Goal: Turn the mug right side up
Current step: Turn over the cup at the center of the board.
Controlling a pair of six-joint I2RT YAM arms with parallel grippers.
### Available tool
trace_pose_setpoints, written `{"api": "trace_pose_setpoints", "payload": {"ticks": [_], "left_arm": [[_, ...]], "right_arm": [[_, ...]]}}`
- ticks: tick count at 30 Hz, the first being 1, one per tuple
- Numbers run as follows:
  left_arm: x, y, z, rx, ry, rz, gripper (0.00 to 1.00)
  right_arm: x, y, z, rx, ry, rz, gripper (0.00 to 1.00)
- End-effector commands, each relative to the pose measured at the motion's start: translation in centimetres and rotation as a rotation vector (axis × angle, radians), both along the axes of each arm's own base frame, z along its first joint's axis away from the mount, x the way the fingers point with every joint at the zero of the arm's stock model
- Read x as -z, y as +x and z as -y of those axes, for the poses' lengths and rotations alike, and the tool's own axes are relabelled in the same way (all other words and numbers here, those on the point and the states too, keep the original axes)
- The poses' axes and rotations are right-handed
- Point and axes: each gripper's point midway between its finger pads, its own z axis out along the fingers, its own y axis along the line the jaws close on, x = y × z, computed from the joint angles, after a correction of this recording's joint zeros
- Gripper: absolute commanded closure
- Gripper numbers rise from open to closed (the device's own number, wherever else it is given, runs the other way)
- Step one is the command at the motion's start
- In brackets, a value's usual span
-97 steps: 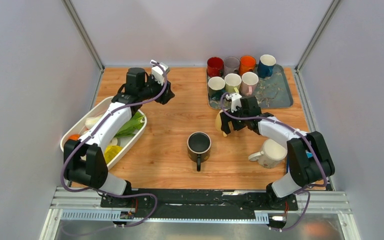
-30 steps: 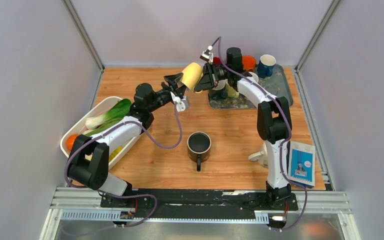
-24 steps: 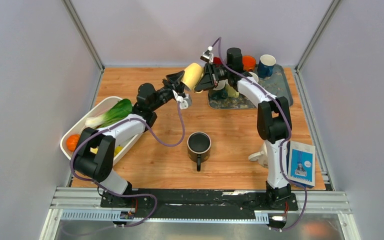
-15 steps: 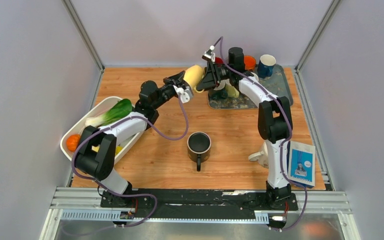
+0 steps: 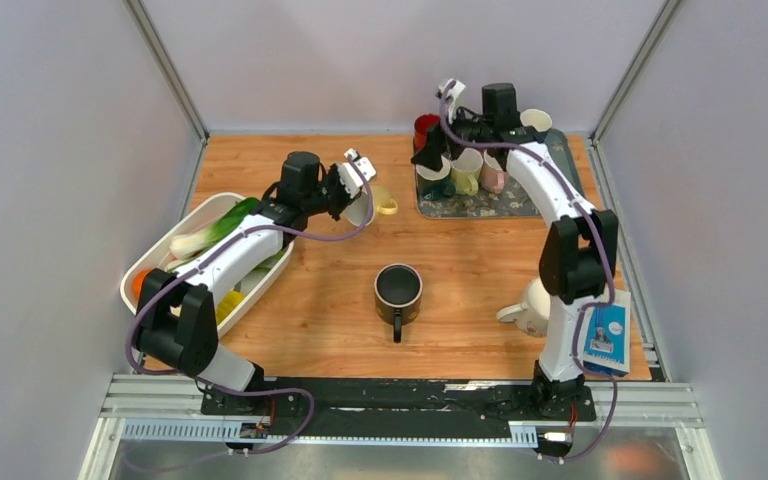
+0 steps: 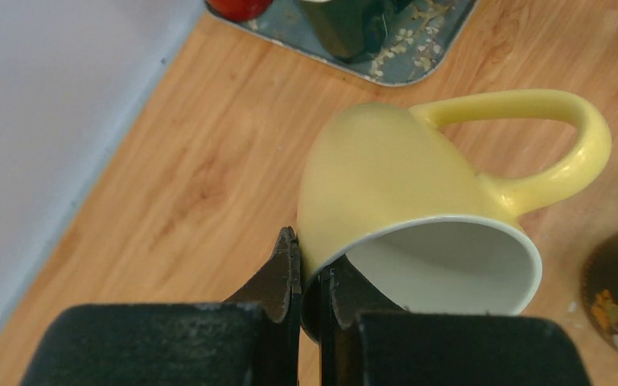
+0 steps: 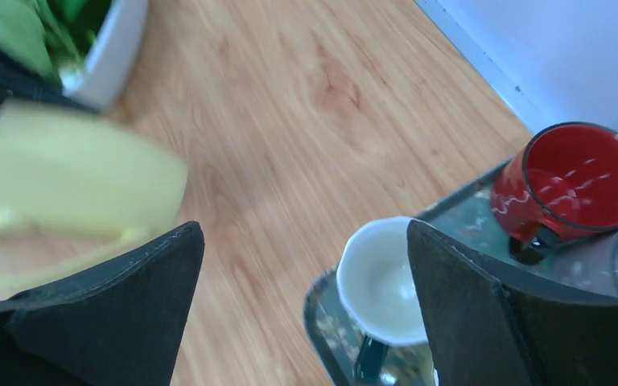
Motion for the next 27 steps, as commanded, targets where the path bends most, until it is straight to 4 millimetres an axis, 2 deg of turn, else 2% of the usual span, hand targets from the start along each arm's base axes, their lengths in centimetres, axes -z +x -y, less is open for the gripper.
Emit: {"api": "trace_pose_setpoints", "payload": {"ticks": [1, 4, 5, 6, 8, 9, 11, 14, 19, 22, 27], "left_arm": [[-3.1, 0.6, -1.7, -0.163, -0.155, -0.138, 1.0], [-2.3, 1.3, -2.3, -0.248, -0.22, -0.238, 1.0], [-1.9, 1.7, -2.4, -0.259, -0.217, -0.261, 1.0], [-2.4, 2.1, -2.2, -0.262, -0.225, -0.263, 1.0], [-1.3, 2.8, -2.0, -0.269, -0.212, -0.302, 1.0], [-1.8, 3.1, -1.9, -0.268, -0.216, -0.299, 1.0], [-2.0, 3.8, -1.6, -0.27, -0.223, -0.301, 1.0], [-2.3, 4.2, -1.2, -0.261, -0.238, -0.298, 1.0], [-2.7, 4.2, -0.2, -0.212, -0.262, -0.301, 1.0], [-2.7, 4.4, 0.2, -0.208, -0.275, -0.322, 1.0], [-2.8, 5.1, 0.5, -0.246, -0.329, -0.363, 1.0]], "right_arm": [[-3.3, -4.2, -1.0, -0.145, -0.277, 0.6, 0.0], [-2.3, -7.7, -2.2, -0.261, -0.288, 0.698, 0.0], [-1.7, -8.5, -2.6, -0.298, -0.293, 0.692, 0.0], [-1.1, -9.4, -2.9, -0.348, -0.3, 0.684, 0.0], [0.3, -10.8, -3.6, -0.462, -0.33, 0.689, 0.0], [0.9, -11.0, -4.0, -0.489, -0.359, 0.695, 0.0], [1.9, -10.6, -4.5, -0.519, -0.416, 0.705, 0.02], [2.8, -9.0, -5.4, -0.513, -0.476, 0.703, 0.1], [2.3, -6.0, -7.6, -0.475, -0.525, 0.733, 0.19], [3.0, -6.0, -9.2, -0.518, -0.557, 0.778, 0.27], [4.5, -6.9, -10.4, -0.616, -0.611, 0.842, 0.43]]}}
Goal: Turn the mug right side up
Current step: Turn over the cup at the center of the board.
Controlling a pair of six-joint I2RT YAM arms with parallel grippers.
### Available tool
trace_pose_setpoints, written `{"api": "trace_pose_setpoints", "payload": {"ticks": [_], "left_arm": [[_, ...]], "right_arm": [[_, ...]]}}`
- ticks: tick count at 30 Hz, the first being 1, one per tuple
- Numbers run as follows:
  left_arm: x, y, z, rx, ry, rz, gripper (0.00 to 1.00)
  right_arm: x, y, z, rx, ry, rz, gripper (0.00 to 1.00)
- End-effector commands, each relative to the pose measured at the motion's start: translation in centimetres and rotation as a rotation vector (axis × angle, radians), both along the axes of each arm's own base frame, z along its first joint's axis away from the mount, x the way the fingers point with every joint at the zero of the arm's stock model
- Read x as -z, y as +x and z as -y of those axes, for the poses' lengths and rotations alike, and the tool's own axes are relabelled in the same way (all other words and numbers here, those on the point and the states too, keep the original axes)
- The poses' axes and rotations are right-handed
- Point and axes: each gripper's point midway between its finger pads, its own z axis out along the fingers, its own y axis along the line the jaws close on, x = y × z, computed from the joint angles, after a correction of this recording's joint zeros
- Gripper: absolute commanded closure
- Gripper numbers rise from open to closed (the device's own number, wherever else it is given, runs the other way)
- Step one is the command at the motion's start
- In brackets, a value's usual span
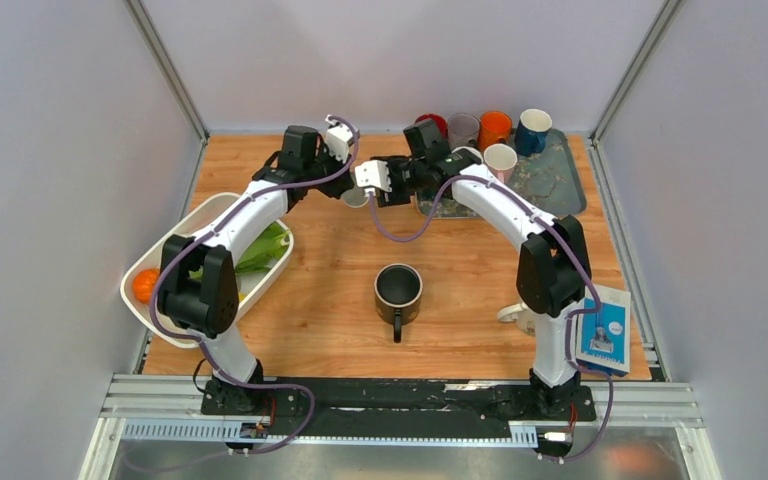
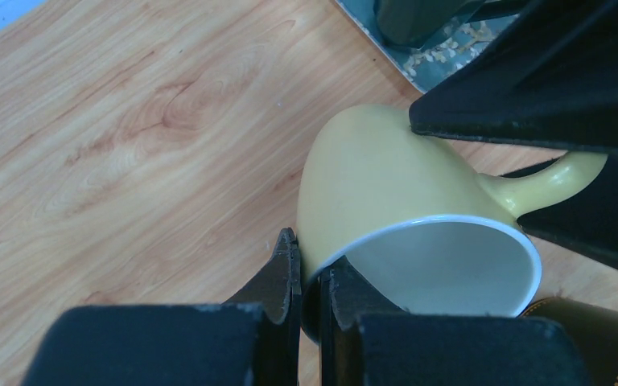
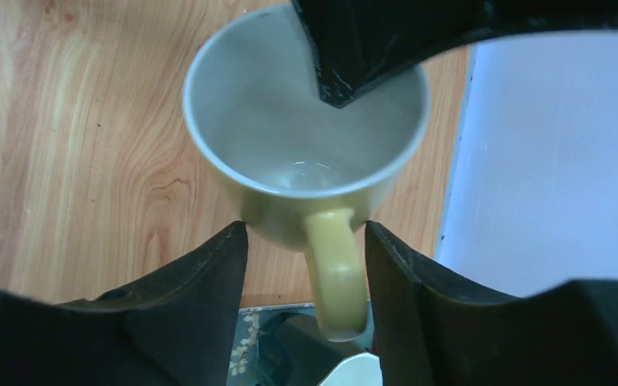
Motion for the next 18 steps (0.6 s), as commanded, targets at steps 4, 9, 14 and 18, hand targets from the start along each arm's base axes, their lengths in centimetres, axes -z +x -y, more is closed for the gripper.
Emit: {"api": "trace_pose_setpoints", "payload": {"ticks": [4, 9, 14, 18], "left_arm": [[-5.3, 1.8, 2.0, -0.016, -0.145, 0.09, 1.0], [-5.4, 2.1, 1.8, -0.048, -0.159, 0.084, 0.77], [-6.3, 1.9, 0.9, -0.085, -0.143, 0.11, 0.52], [-8.6, 1.5, -1.0, -0.15, -0.159, 0.181, 0.38]], "right_arm": [[-0.1, 0.1, -1.4, -0.098, -0.068, 0.069, 0.82], [0.7, 0.7, -0.6, -0.031, -0.093, 0.031, 1.0], [-1.2, 1.8, 1.3, 0.109, -0.033, -0.02, 1.0], [-4.7, 1.9, 4.2, 0.179, 0.039, -0.021, 1.0]]}}
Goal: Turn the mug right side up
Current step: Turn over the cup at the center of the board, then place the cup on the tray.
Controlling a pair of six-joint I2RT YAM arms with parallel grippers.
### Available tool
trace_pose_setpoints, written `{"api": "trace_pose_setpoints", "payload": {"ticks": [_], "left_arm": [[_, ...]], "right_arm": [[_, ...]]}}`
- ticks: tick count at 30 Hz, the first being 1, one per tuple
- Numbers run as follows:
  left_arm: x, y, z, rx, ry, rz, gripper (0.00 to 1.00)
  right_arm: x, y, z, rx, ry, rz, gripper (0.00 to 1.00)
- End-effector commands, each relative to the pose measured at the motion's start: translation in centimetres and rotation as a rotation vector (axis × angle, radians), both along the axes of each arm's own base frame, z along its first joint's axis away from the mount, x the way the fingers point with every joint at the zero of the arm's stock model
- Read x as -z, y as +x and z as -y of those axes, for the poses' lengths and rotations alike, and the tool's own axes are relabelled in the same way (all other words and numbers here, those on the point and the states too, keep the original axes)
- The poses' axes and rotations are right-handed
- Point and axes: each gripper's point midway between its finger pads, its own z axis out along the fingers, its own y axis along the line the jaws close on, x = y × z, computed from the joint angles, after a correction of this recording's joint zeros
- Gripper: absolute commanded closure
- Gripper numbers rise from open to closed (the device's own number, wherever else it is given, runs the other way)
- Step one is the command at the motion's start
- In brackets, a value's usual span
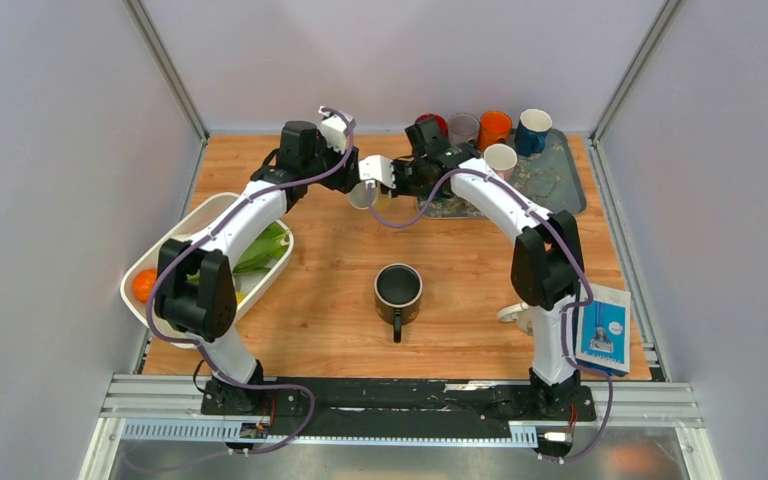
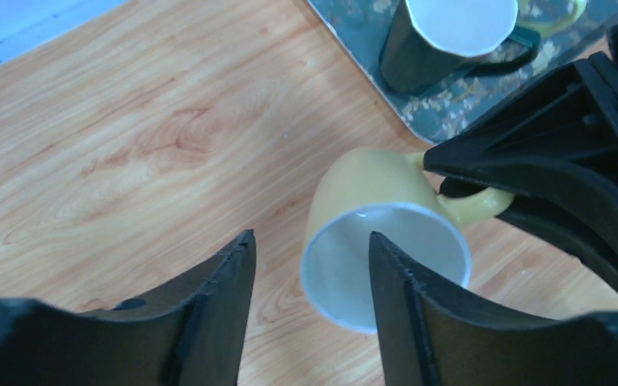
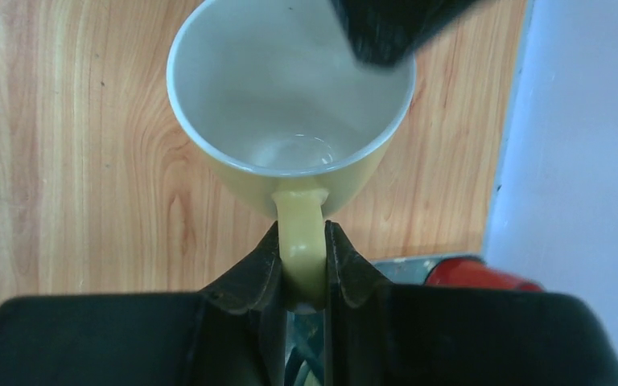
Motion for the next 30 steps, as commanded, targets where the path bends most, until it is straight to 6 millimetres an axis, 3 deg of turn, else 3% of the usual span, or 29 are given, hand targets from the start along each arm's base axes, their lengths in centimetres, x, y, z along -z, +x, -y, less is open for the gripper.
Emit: {"api": "trace_pose_setpoints", "payload": {"ticks": [1, 4, 7, 10, 13, 18, 22, 27, 30], "left_arm": [[-8.0, 0.3, -1.6, -0.092, -0.11, 0.186, 0.36], [-10.2, 0.0, -2.4, -0.115, -0.144, 0.227, 0.35], [-10.5, 0.3, -2.5, -0.129, -0.149, 0.243, 0.36], [-9.5, 0.7, -2.2, -0.137, -0.163, 0.205, 0.36], [-8.8, 0.8, -1.5, -0.113, -0.182, 0.172, 0.37], [-8.6, 1.0, -1.2, -0.096, -0.186, 0.164, 0.39], [-8.3, 1.0, -1.2, -0.094, -0.172, 0.164, 0.39], [-7.8, 0.8, -1.6, -0.088, -0.142, 0.166, 0.4], [-7.8, 0.7, -1.9, -0.093, -0.121, 0.173, 0.4]], "right_arm": [[-8.1, 0.8, 3.2, 0.104, 0.154, 0.075, 1.0], [-11.6, 0.8, 6.4, 0.179, 0.242, 0.071, 1.0], [-15.6, 2.1, 10.0, 0.305, 0.383, 0.064, 1.0], [-18.2, 4.6, 15.3, 0.496, 0.516, 0.072, 1.0], [-19.5, 7.0, 22.1, 0.706, 0.653, 0.089, 1.0], [-18.7, 9.5, 34.4, 1.086, 0.826, 0.104, 1.0], [-16.9, 10.5, 41.8, 1.319, 0.873, 0.168, 1.0], [-13.0, 11.9, 46.5, 1.494, 0.852, 0.181, 1.0], [-10.0, 13.2, 47.3, 1.545, 0.853, 0.137, 1.0]]}}
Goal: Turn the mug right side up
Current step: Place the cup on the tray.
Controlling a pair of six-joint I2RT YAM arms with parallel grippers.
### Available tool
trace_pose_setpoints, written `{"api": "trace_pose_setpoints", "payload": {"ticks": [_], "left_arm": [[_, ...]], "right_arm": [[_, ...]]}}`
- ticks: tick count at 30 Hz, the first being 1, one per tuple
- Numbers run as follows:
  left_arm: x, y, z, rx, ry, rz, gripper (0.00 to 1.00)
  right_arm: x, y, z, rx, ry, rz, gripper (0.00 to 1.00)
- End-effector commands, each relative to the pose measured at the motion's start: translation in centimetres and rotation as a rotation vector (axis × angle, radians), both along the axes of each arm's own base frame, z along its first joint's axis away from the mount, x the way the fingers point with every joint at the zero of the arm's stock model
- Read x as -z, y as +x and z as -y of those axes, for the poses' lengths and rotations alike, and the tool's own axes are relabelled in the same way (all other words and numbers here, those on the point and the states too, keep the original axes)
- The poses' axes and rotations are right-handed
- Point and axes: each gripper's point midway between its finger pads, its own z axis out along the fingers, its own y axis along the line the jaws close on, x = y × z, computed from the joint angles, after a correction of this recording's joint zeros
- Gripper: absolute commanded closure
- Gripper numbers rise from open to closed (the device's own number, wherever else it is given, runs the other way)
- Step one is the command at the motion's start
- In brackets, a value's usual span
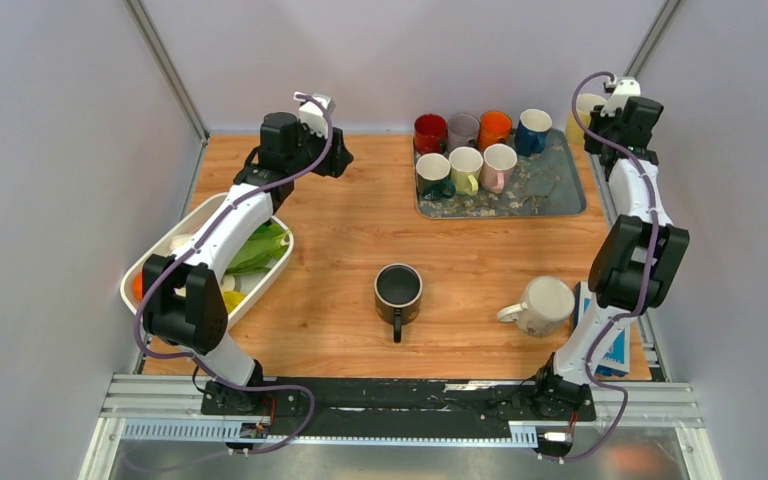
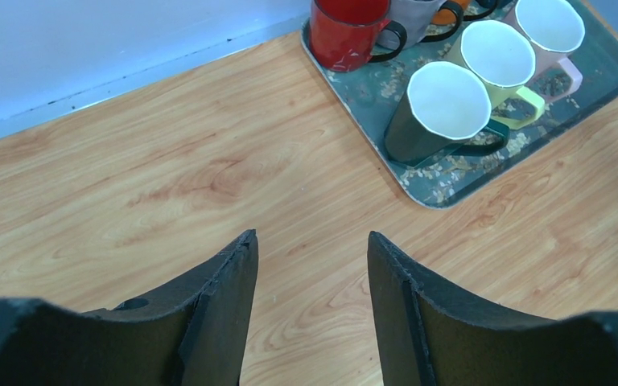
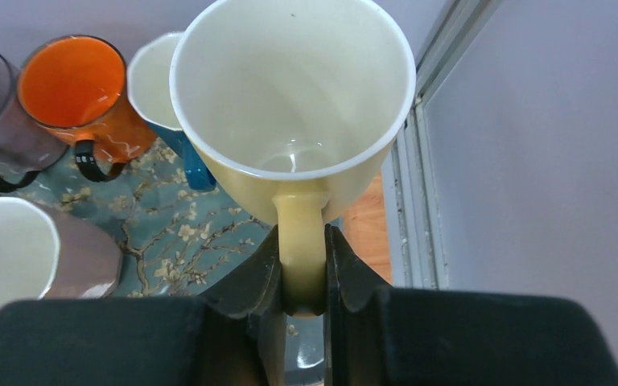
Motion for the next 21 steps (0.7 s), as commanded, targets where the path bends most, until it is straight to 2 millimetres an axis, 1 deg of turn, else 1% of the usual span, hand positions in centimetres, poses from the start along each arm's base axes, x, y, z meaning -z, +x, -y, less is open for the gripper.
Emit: {"api": "trace_pose_setpoints", "payload": {"ticks": [1, 3, 5, 9, 11, 14, 16, 21], "left_arm": [[-1.2, -0.1, -0.3, 0.008, 0.029, 0.04, 0.4], [-0.9, -0.1, -0.5, 0.005, 0.048, 0.039, 0.4], [-0.5, 0.0, -0.9, -0.005, 0.07, 0.039, 0.41], [0.3, -0.1, -1.6, -0.016, 0.125, 0.04, 0.4], [0.9, -0.3, -2.0, -0.015, 0.155, 0.037, 0.4], [1.9, -0.6, -2.3, -0.005, 0.188, 0.017, 0.4], [2.5, -0.8, -2.5, -0.003, 0.208, 0.007, 0.4], [2.9, -0.8, -2.7, 0.011, 0.247, -0.004, 0.4]], "right_arm": [[-1.6, 3.2, 1.2, 0.078, 0.038, 0.126, 1.0], [0.3, 4.1, 1.6, 0.107, 0.074, 0.107, 1.0], [1.7, 5.0, 1.6, 0.108, 0.097, 0.097, 1.0], [3.4, 6.5, 1.8, 0.108, 0.111, 0.086, 1.0], [4.3, 7.0, 2.2, 0.122, 0.111, 0.077, 1.0], [5.8, 7.6, 2.2, 0.111, 0.119, 0.062, 1.0], [7.5, 8.1, 1.8, 0.093, 0.131, 0.042, 1.0], [10.2, 9.0, 1.4, 0.075, 0.129, 0.008, 1.0]]}}
